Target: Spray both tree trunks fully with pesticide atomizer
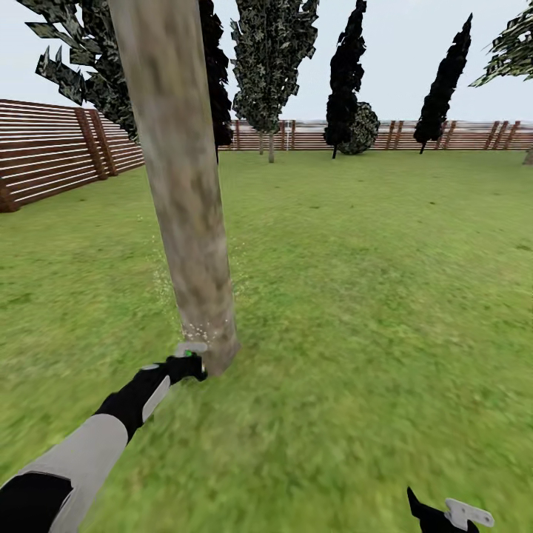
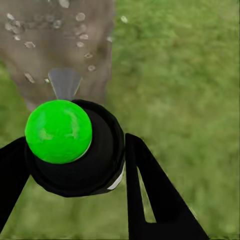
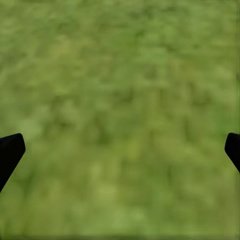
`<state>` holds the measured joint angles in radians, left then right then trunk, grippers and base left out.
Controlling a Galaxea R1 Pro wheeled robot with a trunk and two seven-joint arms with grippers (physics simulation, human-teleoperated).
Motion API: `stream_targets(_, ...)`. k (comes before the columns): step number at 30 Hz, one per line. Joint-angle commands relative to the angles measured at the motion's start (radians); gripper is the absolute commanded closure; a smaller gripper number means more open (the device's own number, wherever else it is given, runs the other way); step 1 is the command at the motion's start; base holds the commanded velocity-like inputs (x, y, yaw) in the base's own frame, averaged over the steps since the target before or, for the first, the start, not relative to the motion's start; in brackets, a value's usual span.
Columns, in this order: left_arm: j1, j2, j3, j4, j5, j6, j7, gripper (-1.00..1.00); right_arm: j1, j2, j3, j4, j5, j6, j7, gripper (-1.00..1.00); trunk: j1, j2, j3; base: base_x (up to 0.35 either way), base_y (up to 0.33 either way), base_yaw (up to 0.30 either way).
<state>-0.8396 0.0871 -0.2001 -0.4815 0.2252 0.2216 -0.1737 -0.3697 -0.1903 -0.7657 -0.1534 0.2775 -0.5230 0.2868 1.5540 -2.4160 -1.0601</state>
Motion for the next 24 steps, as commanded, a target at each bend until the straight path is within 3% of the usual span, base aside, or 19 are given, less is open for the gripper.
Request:
stream_targets(1,-0.001,0.036,0.0,-0.003,0.0,0.01,-0.04,1.0,0.0,0.0,0.0,0.0,0.0,0.0,0.0,-1.0,0.0,0.0,0.0,0.0,0.0,0.0)
stream_targets(2,-0.012,0.066,0.0,-0.004,-0.01,0.035,-0.089,1.0,0.0,0.0,0.0,0.0,0.0,0.0,0.0,-1.0,0.0,0.0,0.0,0.0,0.0,0.0)
stream_targets(4,-0.056,0.092,0.0,-0.004,-0.047,0.183,-0.123,1.0,0.0,0.0,0.0,0.0,0.0,0.0,0.0,-1.0,0.0,0.0,0.0,0.0,0.0,0.0)
stream_targets(6,-0.087,0.086,-0.001,-0.03,-0.058,0.264,-0.13,1.0,0.0,0.0,0.0,0.0,0.0,0.0,0.0,-1.0,0.0,0.0,0.0,0.0,0.0,0.0)
stream_targets(9,-0.097,0.05,-0.002,-0.181,-0.059,0.45,-0.132,1.0,0.0,0.0,0.0,0.0,0.0,0.0,0.0,-1.0,0.0,0.0,0.0,0.0,0.0,0.0)
stream_targets(11,-0.098,0.062,-0.001,-0.201,-0.061,0.468,-0.132,1.0,0.0,-0.001,0.0,0.0,0.0,0.0,0.0,-1.0,0.0,0.0,0.0,0.0,0.0,0.0)
stream_targets(12,-0.098,0.083,0.0,-0.199,-0.063,0.471,-0.133,1.0,0.0,-0.001,0.0,0.0,0.0,0.0,0.0,-1.0,0.0,0.0,0.0,0.0,0.0,0.0)
stream_targets(13,-0.098,0.134,0.0,-0.196,-0.062,0.471,-0.133,1.0,0.0,0.0,0.0,0.001,0.0,0.0,-0.001,-1.0,0.0,0.0,0.0,0.0,0.0,0.0)
stream_targets(15,-0.098,0.169,0.0,-0.194,-0.061,0.472,-0.142,1.0,0.0,-0.001,0.0,0.001,0.0,0.0,0.0,-1.0,0.0,0.0,0.0,0.0,0.0,0.0)
stream_targets(16,-0.098,0.169,-0.003,-0.195,-0.061,0.472,-0.153,1.0,0.0,0.0,0.0,0.001,0.0,0.0,0.0,-1.0,0.0,0.0,0.0,0.0,0.0,0.0)
stream_targets(17,-0.098,0.147,-0.029,-0.204,-0.06,0.477,-0.163,1.0,0.0,-0.001,0.0,0.0,0.0,0.0,0.0,-1.0,0.0,0.0,0.0,0.0,0.0,0.0)
stream_targets(18,-0.098,0.1,-0.078,-0.208,-0.06,0.511,-0.166,1.0,0.0,-0.001,-0.001,0.0,0.0,0.0,0.0,-1.0,0.0,0.0,0.0,0.0,0.0,0.0)
stream_targets(19,-0.097,0.079,-0.093,-0.213,-0.06,0.521,-0.166,1.0,0.0,-0.001,-0.001,0.0,0.0,0.0,0.0,-1.0,0.0,0.0,0.0,0.0,0.0,0.0)
stream_targets(20,-0.097,0.075,-0.097,-0.215,-0.058,0.527,-0.167,1.0,0.0,-0.001,-0.001,0.0,0.0,0.0,0.0,-1.0,0.0,0.0,0.0,0.0,0.0,0.0)
stream_targets(21,-0.097,0.077,-0.097,-0.215,-0.056,0.528,-0.167,1.0,0.0,-0.001,-0.001,0.0,0.0,0.0,-0.001,-1.0,0.0,0.0,0.0,0.0,0.0,0.0)
stream_targets(24,-0.095,0.141,-0.094,-0.215,-0.052,0.53,-0.168,1.0,0.0,-0.001,-0.001,0.0,0.0,0.0,-0.001,-1.0,0.0,0.0,0.0,0.0,0.0,0.0)
